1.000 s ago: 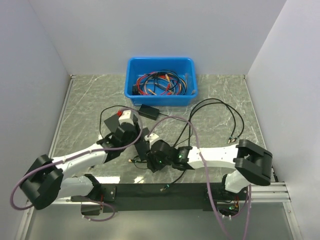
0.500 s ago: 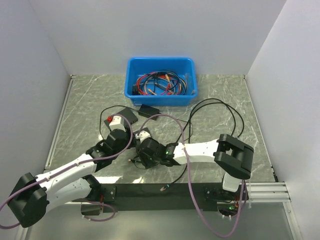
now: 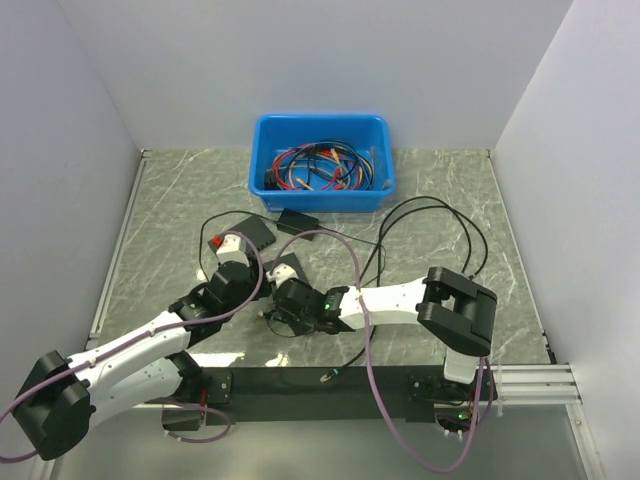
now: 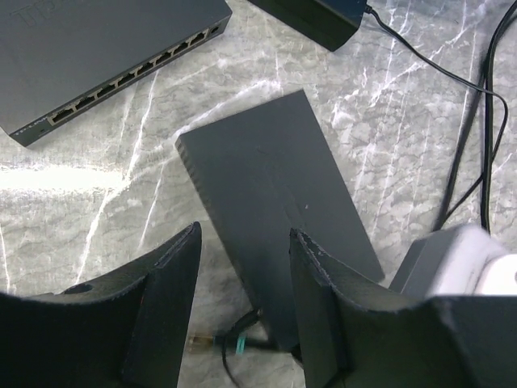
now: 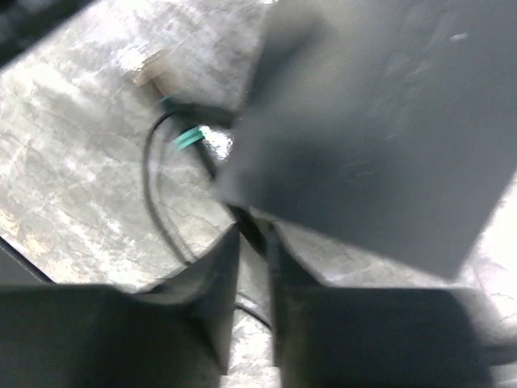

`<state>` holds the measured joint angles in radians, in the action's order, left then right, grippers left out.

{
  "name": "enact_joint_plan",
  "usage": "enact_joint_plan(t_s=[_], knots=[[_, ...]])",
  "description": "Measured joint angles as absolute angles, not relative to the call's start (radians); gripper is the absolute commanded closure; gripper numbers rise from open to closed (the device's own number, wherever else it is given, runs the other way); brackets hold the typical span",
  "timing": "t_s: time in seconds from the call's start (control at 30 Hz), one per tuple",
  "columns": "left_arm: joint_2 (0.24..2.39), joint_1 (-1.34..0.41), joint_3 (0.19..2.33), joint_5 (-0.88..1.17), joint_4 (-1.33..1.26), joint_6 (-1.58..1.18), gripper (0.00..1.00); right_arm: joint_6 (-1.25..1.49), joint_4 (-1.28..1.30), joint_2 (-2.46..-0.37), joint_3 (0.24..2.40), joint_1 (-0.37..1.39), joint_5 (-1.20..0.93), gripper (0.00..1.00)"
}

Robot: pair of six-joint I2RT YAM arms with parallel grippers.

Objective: Insert the plug into the switch port

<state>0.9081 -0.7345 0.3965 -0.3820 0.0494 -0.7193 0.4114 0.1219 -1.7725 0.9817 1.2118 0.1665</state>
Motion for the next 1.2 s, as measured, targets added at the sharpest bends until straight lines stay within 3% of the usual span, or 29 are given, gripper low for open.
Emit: enact_joint_plan(t_s=[0.07,0.37,0.8,1.03,1.17,1.2], knots=[[0.907,-0.735,0.397,-0.381,0.05,-0.719,0.46,0.414,0.116,-1.775,0.982,1.218,0.169,1.0],[0.905,-0.735,0.397,-0.378,0.049,-0.719,0.46,0.385,0.16,-1.772,0.999,1.22,0.197,1.0],[0.9,-0.736,0.397,-0.373,0.049,-0.719,0.46,0.27,0.54,-1.544,1.105,1.234,0.388,1.0],[0.902,-0.736,0.397,-0.373,0.049,-0.719,0.46,0.271,0.653,-1.556,1.102,1.235,0.44,0.99],[0.929,-0.737,0.397,-0.371,0.047,-0.724,0.47,0.291,0.64,-1.557,1.04,1.225,0.407,0.51],[0.941,-0.739,0.397,-0.371,0.047,-0.727,0.47,0.301,0.634,-1.557,1.031,1.217,0.392,0.47]])
